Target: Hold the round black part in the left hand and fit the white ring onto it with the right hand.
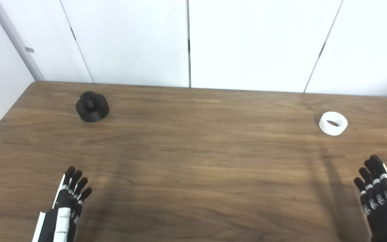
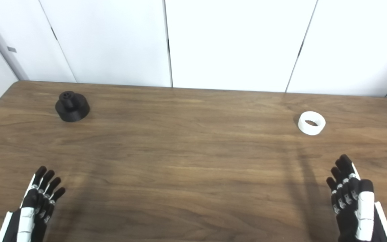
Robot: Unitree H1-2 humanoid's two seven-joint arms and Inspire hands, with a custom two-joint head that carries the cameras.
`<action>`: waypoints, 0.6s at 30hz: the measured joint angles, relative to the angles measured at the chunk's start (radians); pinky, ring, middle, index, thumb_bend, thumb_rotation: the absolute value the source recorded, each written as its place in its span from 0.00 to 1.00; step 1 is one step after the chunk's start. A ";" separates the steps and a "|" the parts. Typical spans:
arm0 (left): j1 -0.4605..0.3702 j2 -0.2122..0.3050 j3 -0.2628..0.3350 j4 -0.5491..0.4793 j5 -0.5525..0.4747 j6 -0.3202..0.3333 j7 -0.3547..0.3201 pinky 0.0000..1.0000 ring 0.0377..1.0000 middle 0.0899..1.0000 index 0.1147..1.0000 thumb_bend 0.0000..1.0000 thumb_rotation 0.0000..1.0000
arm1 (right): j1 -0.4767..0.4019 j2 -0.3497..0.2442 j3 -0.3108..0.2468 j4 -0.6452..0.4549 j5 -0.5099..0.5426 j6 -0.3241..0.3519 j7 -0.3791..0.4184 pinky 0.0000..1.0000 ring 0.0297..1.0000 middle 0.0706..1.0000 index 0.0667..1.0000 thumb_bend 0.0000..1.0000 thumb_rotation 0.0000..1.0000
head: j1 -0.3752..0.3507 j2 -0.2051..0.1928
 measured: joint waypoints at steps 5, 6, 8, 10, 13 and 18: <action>0.000 0.000 -0.001 0.000 0.009 0.000 0.000 0.93 0.96 0.99 1.00 0.68 0.87 | 0.000 0.000 0.000 0.000 -0.004 0.000 -0.001 1.00 1.00 0.99 0.97 0.56 1.00 | 0.002 -0.006; 0.000 0.000 -0.002 0.000 0.010 0.000 0.000 0.94 0.96 0.99 1.00 0.69 0.87 | 0.000 0.000 0.000 0.000 -0.004 0.000 -0.001 1.00 1.00 0.99 0.97 0.56 1.00 | 0.006 -0.006; 0.001 -0.001 -0.004 -0.003 0.016 0.000 0.001 0.94 0.96 0.99 1.00 0.68 0.87 | 0.000 0.000 -0.001 0.000 -0.003 0.000 -0.001 1.00 1.00 0.99 0.97 0.55 1.00 | 0.006 -0.006; 0.003 -0.003 -0.009 -0.012 0.030 0.000 0.001 0.94 0.96 0.98 1.00 0.67 0.87 | 0.002 0.000 -0.003 0.000 -0.003 0.000 0.000 1.00 1.00 0.99 0.97 0.56 1.00 | 0.030 -0.003; 0.005 -0.005 -0.018 -0.019 0.038 0.000 0.001 0.92 0.96 0.97 1.00 0.67 0.86 | 0.002 -0.003 -0.010 0.000 -0.002 0.000 0.000 1.00 1.00 0.99 0.97 0.57 1.00 | 0.041 -0.005; 0.011 -0.006 -0.029 -0.020 0.044 0.000 0.001 0.92 0.95 0.98 1.00 0.64 0.85 | 0.002 -0.025 -0.017 0.010 -0.001 0.000 0.001 1.00 1.00 1.00 0.97 0.58 1.00 | 0.049 -0.005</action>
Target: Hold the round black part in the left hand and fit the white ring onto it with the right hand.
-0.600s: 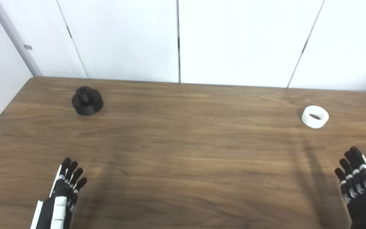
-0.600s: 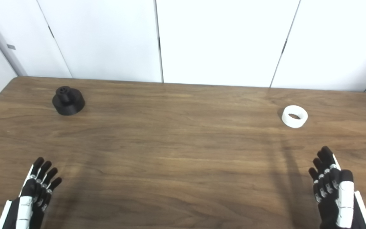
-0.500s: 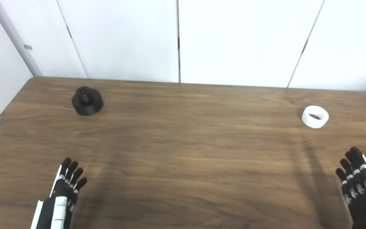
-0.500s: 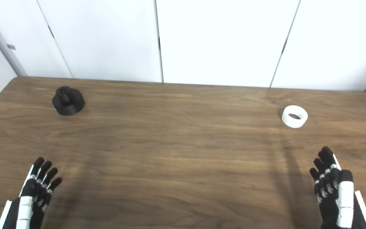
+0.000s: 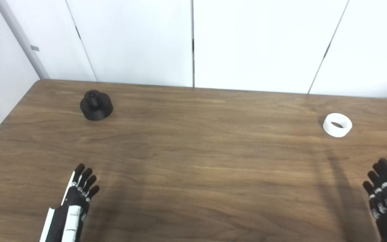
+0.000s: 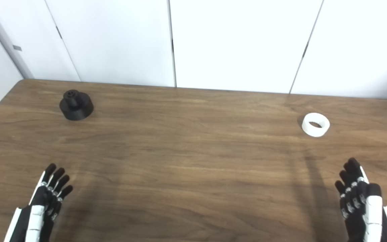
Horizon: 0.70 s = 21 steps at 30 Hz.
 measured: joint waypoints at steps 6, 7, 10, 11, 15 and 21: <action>0.001 -0.011 -0.009 -0.008 0.005 0.005 0.008 0.92 0.94 0.96 0.99 0.70 0.70 | -0.003 0.000 0.000 0.016 0.005 0.000 0.001 1.00 1.00 1.00 0.98 0.60 1.00 | 0.017 0.000; 0.000 -0.014 -0.008 -0.008 0.007 0.008 0.012 0.93 0.94 0.96 0.99 0.73 0.65 | -0.003 0.000 0.000 0.021 0.005 -0.001 0.002 1.00 1.00 1.00 0.97 0.60 1.00 | 0.028 -0.002; -0.003 -0.020 -0.004 -0.022 0.040 0.032 0.026 0.93 0.93 0.95 0.98 0.79 0.54 | -0.009 0.000 0.000 0.028 0.003 -0.001 0.003 1.00 1.00 1.00 0.97 0.61 1.00 | 0.049 -0.008; -0.007 -0.020 -0.002 -0.041 0.047 0.054 0.033 0.91 0.93 0.94 0.97 0.81 0.50 | -0.012 0.000 0.000 0.031 0.001 -0.002 0.003 1.00 1.00 1.00 0.97 0.61 1.00 | 0.063 -0.011; -0.045 0.010 0.029 -0.118 0.082 0.102 0.044 0.91 0.93 0.93 0.94 0.85 0.47 | -0.027 0.000 0.002 0.049 -0.008 -0.002 0.005 1.00 1.00 0.99 0.97 0.62 1.00 | 0.101 -0.008; -0.174 0.121 0.090 -0.169 0.241 0.270 0.051 0.98 1.00 1.00 0.95 1.00 0.42 | -0.039 -0.001 0.003 0.061 -0.013 -0.004 0.017 1.00 1.00 0.99 0.97 0.65 1.00 | 0.121 -0.009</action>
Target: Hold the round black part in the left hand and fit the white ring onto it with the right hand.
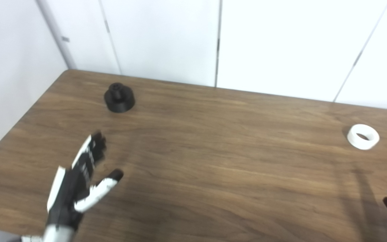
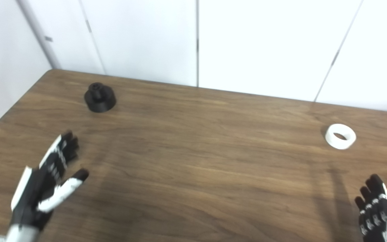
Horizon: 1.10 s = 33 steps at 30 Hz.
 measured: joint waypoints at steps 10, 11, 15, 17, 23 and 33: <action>-0.133 0.154 0.014 0.003 0.178 0.195 -0.044 1.00 1.00 1.00 0.97 1.00 0.40 | -0.002 0.000 0.002 0.002 -0.009 -0.002 0.004 1.00 1.00 1.00 0.98 0.67 1.00 | 0.012 -0.003; -0.149 0.169 0.012 0.021 0.186 0.206 -0.050 1.00 1.00 1.00 0.98 1.00 0.40 | -0.003 0.000 0.002 0.002 -0.014 -0.002 0.004 1.00 1.00 1.00 0.98 0.67 1.00 | 0.012 -0.008; -0.209 0.225 -0.004 0.116 0.243 0.243 -0.065 1.00 1.00 1.00 0.98 1.00 0.39 | -0.005 0.001 0.005 0.004 -0.021 -0.002 0.004 1.00 1.00 1.00 0.98 0.66 1.00 | 0.009 -0.011; -0.243 0.246 -0.012 0.163 0.271 0.248 -0.070 1.00 1.00 1.00 0.98 1.00 0.38 | -0.005 0.003 0.006 0.006 -0.021 -0.002 0.004 1.00 1.00 1.00 0.98 0.67 1.00 | 0.009 -0.015; -0.316 0.287 -0.045 0.329 0.339 0.235 -0.065 1.00 1.00 1.00 0.95 1.00 0.39 | -0.006 0.007 0.015 0.008 -0.025 -0.002 0.004 1.00 1.00 1.00 0.99 0.65 1.00 | 0.003 -0.023; -0.481 0.365 -0.119 0.646 0.428 0.160 -0.009 1.00 1.00 0.99 0.93 1.00 0.43 | -0.006 0.014 0.021 0.016 -0.022 -0.002 0.004 1.00 1.00 1.00 0.98 0.67 1.00 | -0.003 -0.034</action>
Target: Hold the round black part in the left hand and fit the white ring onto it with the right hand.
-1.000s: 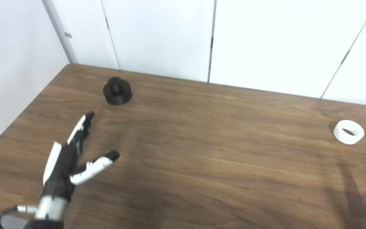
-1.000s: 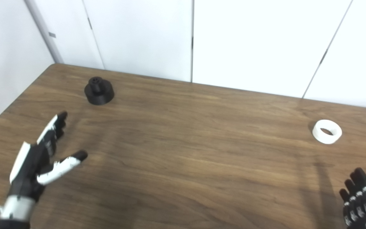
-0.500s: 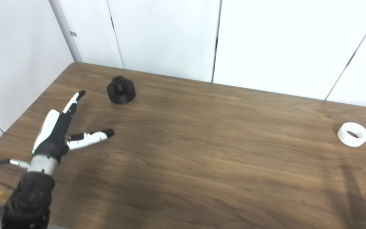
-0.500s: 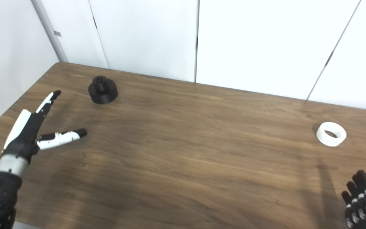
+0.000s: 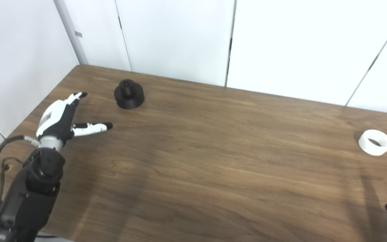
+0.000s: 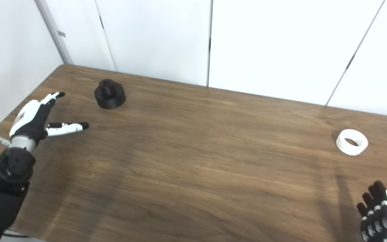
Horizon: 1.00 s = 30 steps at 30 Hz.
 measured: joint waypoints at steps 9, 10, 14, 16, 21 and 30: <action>-0.148 0.013 -0.074 0.247 0.023 -0.057 0.022 1.00 1.00 0.99 0.91 1.00 0.46 | 0.000 0.007 0.005 0.005 -0.003 0.000 0.000 1.00 1.00 1.00 0.97 0.65 1.00 | -0.008 -0.008; -0.167 0.013 -0.084 0.274 0.025 -0.059 0.025 1.00 1.00 0.99 0.91 1.00 0.46 | -0.001 0.010 0.006 0.006 -0.005 0.000 -0.001 1.00 1.00 1.00 0.97 0.65 1.00 | -0.008 -0.008; -0.219 0.013 -0.113 0.314 0.026 -0.055 0.029 1.00 1.00 1.00 0.91 1.00 0.48 | 0.000 0.021 0.007 0.007 -0.016 0.000 -0.001 1.00 1.00 1.00 0.97 0.65 1.00 | -0.015 -0.009; -0.242 0.013 -0.135 0.320 0.027 -0.044 0.019 1.00 1.00 0.99 0.91 1.00 0.48 | -0.001 0.022 0.008 0.007 -0.018 -0.001 -0.001 1.00 1.00 1.00 0.97 0.65 1.00 | -0.023 -0.009; -0.274 0.012 -0.173 0.339 0.027 -0.021 0.007 1.00 1.00 0.98 0.90 1.00 0.47 | 0.000 0.023 0.009 0.008 -0.024 -0.006 -0.001 1.00 1.00 0.99 0.97 0.65 1.00 | -0.025 -0.011; -0.331 -0.006 -0.207 0.463 0.023 -0.027 0.010 1.00 1.00 0.99 0.90 1.00 0.46 | 0.000 0.029 0.012 0.015 -0.038 -0.021 -0.002 1.00 1.00 0.99 0.97 0.65 1.00 | -0.026 -0.020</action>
